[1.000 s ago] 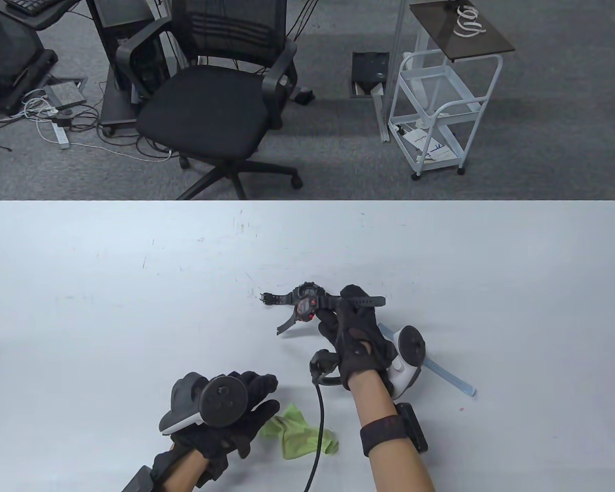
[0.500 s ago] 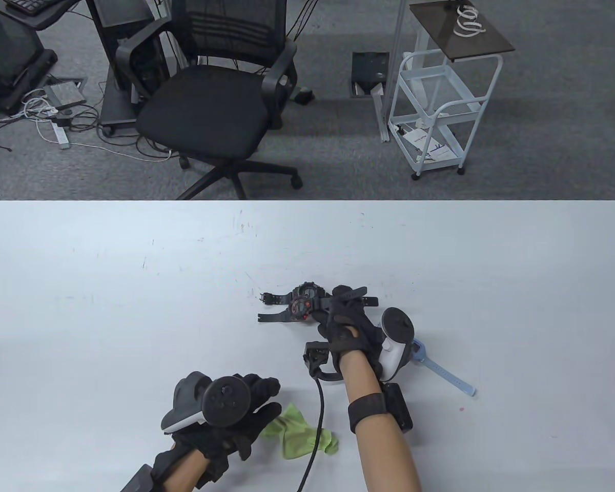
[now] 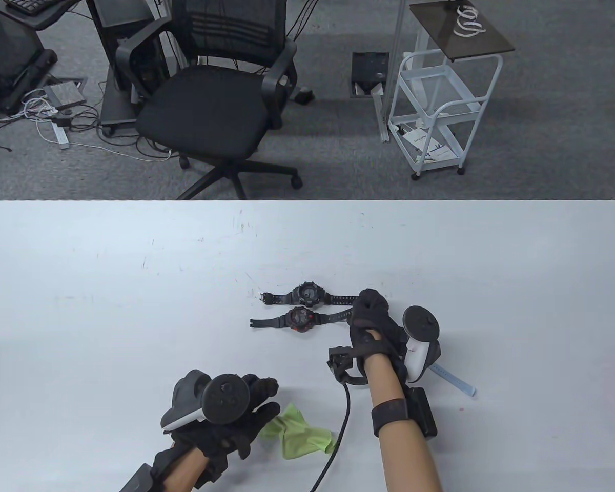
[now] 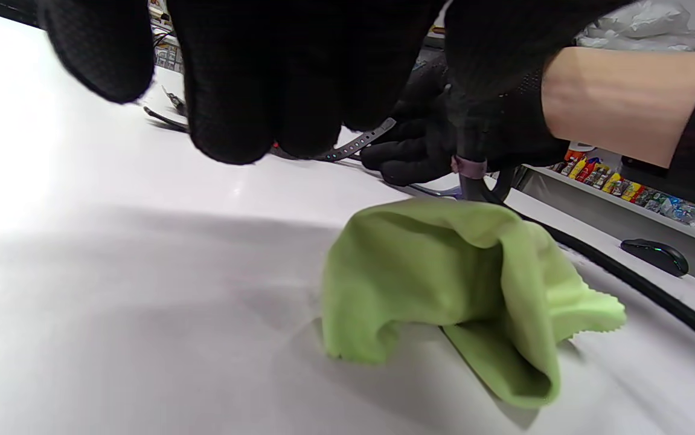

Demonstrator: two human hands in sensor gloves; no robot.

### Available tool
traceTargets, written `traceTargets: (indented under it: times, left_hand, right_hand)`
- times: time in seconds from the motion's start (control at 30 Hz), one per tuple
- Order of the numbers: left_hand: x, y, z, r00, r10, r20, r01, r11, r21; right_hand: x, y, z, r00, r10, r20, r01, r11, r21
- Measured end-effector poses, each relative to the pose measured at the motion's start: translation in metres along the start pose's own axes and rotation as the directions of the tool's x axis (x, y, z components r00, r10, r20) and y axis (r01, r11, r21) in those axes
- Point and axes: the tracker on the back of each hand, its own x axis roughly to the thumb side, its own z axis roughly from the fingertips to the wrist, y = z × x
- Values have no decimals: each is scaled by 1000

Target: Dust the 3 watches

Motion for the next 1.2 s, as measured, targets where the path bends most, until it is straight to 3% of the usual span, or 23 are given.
traceTargets:
  times: [0.17,0.33,0.67,1.03,1.2]
  left_hand:
    - [-1,0,0,1000,3,-5,-3,1000,-6]
    - [-1,1,0,1000,9,-6,-9,1000,-4]
    - [-3,3,1,1000,24,3,-24,999,28]
    - [-2,5,4,997,52,50,-55,996,72]
    - [-1,6,6,996,57,75,-63,994,85]
  right_hand:
    - [9,-17,4,999,-25,27,25,1000,0]
    - [38,-48,18,983,-55,177,53,998,16]
    - [50,-102,52,906,-207,368,150,973,176]
    - [34,-121,60,916,6,402,-61,990,123]
    - [31,-123,58,916,-26,401,-34,990,140]
